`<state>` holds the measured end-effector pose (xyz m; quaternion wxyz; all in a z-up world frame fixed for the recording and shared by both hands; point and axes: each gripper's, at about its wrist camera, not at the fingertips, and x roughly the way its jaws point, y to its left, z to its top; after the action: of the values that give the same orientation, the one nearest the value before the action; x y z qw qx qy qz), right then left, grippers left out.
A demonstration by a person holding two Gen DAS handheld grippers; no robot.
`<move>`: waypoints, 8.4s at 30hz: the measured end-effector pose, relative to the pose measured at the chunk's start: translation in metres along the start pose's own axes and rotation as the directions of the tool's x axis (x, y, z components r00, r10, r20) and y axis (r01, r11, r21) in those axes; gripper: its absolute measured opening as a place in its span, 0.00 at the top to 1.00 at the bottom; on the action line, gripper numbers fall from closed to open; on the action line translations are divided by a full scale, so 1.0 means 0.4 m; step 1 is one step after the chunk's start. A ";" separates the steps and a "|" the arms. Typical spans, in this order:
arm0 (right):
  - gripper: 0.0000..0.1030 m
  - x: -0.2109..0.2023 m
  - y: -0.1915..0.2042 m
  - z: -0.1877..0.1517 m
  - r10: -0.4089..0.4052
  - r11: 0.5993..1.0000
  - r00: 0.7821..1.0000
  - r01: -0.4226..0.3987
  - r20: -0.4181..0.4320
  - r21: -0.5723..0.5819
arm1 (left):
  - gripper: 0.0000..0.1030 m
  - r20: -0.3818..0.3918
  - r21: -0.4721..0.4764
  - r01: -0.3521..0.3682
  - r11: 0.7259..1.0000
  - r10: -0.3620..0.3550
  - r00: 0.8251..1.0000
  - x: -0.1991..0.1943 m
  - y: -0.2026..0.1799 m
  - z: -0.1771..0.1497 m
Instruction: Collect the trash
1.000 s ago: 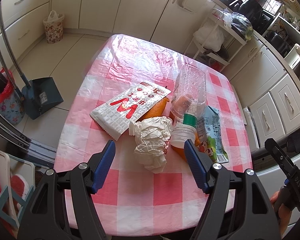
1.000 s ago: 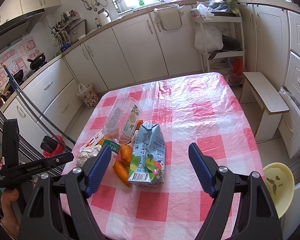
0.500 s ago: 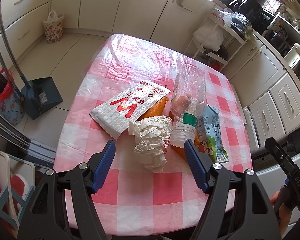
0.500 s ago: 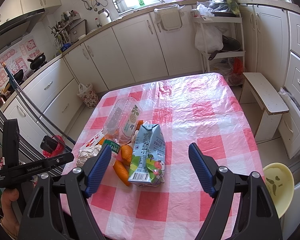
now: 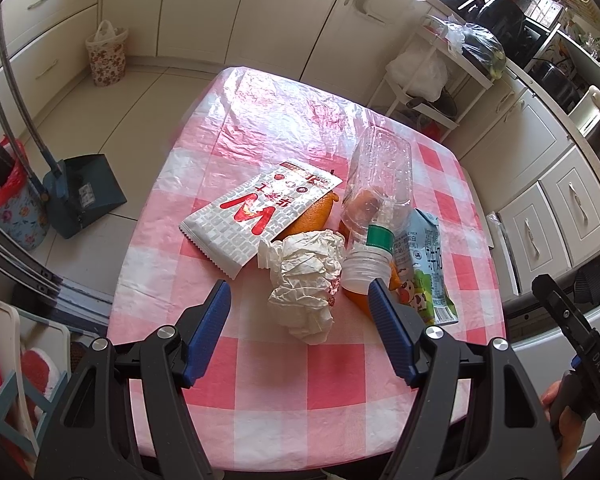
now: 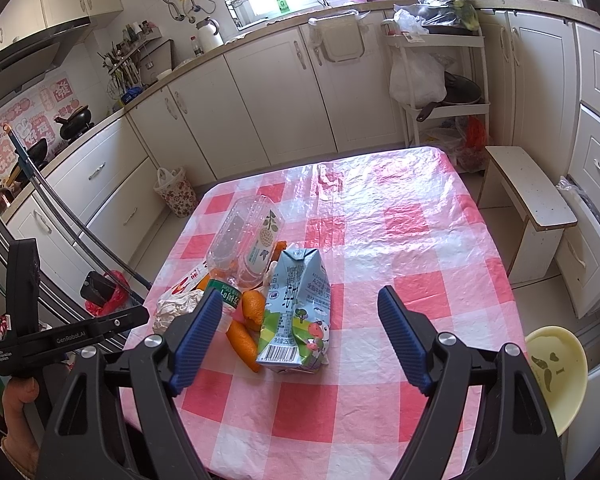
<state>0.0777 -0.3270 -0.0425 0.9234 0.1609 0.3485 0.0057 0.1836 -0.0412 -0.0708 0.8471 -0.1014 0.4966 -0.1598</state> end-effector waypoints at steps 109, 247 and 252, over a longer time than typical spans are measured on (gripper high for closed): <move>0.42 0.024 -0.305 0.043 0.176 0.952 0.983 -0.160 -0.041 0.262 | 0.48 0.103 0.119 0.199 0.973 -0.211 0.972 0.051 -0.249 0.133; 0.18 0.004 -0.073 0.018 -0.031 0.979 0.999 0.032 -0.012 0.202 | 0.12 0.020 0.061 -0.071 0.996 0.070 0.997 -0.052 0.017 0.023; 0.18 0.004 -0.073 0.019 -0.031 0.979 0.999 0.032 -0.011 0.202 | 0.12 0.019 0.060 -0.071 0.996 0.070 0.997 -0.052 0.019 0.022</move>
<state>0.0808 -0.3568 -0.0472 0.9008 0.2483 0.3535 -0.0437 0.1831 -0.0264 -0.0521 0.8591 -0.0594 0.4875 -0.1439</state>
